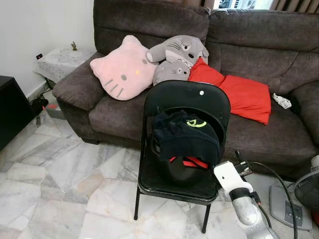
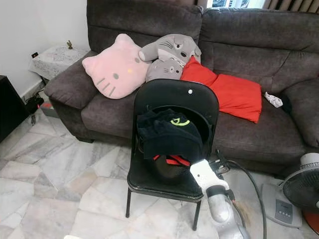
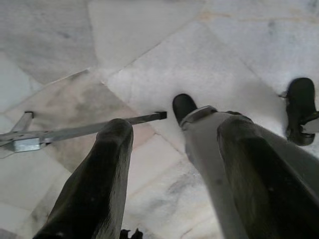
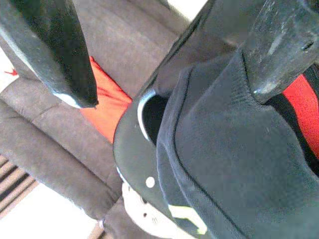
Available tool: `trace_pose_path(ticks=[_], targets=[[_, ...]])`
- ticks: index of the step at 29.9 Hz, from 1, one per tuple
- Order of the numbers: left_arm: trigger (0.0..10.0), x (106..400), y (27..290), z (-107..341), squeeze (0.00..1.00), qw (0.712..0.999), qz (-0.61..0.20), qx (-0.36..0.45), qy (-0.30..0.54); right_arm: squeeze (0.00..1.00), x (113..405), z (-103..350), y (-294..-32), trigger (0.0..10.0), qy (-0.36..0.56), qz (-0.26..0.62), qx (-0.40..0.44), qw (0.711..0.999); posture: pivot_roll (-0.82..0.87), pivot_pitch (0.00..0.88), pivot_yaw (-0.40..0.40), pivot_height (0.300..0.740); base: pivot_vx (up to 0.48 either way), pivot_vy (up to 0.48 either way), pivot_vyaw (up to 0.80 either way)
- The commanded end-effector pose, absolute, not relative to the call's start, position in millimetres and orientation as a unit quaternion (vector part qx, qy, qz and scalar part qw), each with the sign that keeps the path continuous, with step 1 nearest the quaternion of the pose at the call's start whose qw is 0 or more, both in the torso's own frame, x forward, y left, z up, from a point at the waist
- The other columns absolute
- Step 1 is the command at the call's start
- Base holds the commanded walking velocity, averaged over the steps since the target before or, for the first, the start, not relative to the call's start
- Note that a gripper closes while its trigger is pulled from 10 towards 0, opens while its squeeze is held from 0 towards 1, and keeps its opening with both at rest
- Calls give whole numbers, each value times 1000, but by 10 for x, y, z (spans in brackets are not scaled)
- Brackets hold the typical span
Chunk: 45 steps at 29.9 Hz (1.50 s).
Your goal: Hang hanger
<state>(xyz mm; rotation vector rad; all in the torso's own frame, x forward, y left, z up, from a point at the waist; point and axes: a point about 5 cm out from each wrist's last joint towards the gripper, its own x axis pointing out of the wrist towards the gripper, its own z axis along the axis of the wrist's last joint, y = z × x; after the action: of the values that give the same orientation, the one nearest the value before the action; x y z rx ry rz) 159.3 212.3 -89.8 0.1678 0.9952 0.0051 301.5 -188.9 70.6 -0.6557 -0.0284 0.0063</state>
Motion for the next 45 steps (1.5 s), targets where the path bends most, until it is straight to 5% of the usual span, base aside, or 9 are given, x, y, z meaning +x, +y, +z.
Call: trace_pose_path(ticks=[1,18,34,45], targets=[[10000,1544,2165,-907,0,876,12,73,477,0,3008,681,-1898,10000,-13,-2,-309,951,-171,75,-2,740,0,0,0],[10000,1812,2107,-804,0,890,2,75,450,0,2999,659,-2054,10000,-21,-90,-278,956,-167,73,5,740,0,0,0],[10000,1890,2083,-770,0,894,-2,76,442,0,3136,585,-1865,10000,0,-44,-215,976,-154,72,13,740,0,0,0],[10000,1874,2104,-773,0,893,-2,77,442,0,3163,647,-2024,10000,-11,-127,-173,977,-148,73,17,740,0,0,0]])
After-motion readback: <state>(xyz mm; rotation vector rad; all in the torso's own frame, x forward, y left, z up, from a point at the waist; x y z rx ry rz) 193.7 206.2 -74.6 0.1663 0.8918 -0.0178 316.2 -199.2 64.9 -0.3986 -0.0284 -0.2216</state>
